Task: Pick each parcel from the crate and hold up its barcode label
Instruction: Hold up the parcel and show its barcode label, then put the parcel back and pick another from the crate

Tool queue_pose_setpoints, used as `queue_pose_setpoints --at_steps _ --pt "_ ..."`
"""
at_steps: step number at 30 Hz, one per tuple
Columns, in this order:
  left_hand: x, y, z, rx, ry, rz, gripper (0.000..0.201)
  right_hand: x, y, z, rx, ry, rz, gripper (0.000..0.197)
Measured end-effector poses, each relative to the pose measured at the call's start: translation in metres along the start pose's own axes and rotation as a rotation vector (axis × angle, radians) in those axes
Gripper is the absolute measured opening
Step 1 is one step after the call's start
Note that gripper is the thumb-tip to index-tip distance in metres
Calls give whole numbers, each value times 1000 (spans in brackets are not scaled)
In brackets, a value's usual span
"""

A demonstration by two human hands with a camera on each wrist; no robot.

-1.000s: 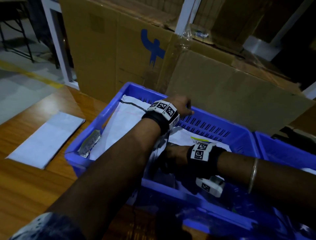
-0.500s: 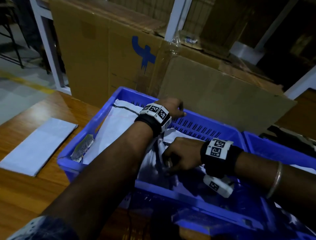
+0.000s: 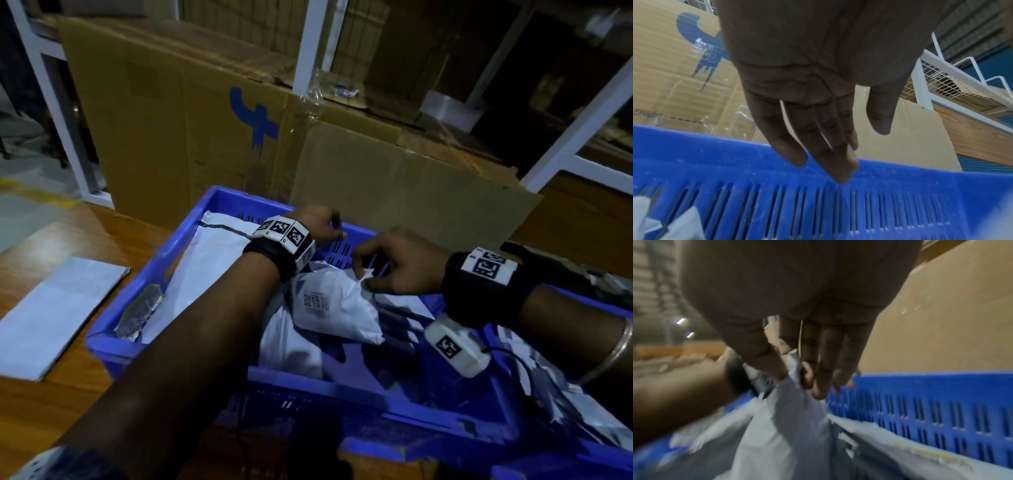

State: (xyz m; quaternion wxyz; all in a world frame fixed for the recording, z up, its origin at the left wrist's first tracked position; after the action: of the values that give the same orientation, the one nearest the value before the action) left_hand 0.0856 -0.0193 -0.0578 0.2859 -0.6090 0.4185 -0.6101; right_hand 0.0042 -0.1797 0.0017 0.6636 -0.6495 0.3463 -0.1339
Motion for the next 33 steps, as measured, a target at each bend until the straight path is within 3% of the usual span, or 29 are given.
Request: queue_pose_setpoints --at_steps 4,7,13,19,24,30,33 --pt "5 4 -2 -56 31 -33 36 16 -16 -8 146 99 105 15" --pt "14 7 -7 -154 28 -148 50 30 -19 -15 208 158 217 18" --pt "18 10 -8 -223 63 -217 70 62 -29 -29 349 261 318 28" --pt "15 15 -3 -295 171 -122 34 94 -34 -46 457 337 394 21" --pt "15 14 -2 -205 220 -143 21 109 -23 -48 413 385 330 20" --pt "14 14 0 -167 204 -117 24 104 -12 -35 378 222 183 17" --pt "15 13 0 -151 205 -74 24 96 -9 -23 254 187 23 23"
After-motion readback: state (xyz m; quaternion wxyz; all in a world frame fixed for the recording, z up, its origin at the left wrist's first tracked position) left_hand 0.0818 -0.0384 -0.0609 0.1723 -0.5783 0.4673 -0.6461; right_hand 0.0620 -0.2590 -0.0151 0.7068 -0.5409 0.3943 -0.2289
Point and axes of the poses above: each hand's wrist, its own z-axis towards the middle knuckle, its own y-axis out of the palm, x = y × z, the point moved 2 cm from there along z, towards the middle knuckle, and after that the axes turned 9 degrees about -y, right-handed, at the moved point
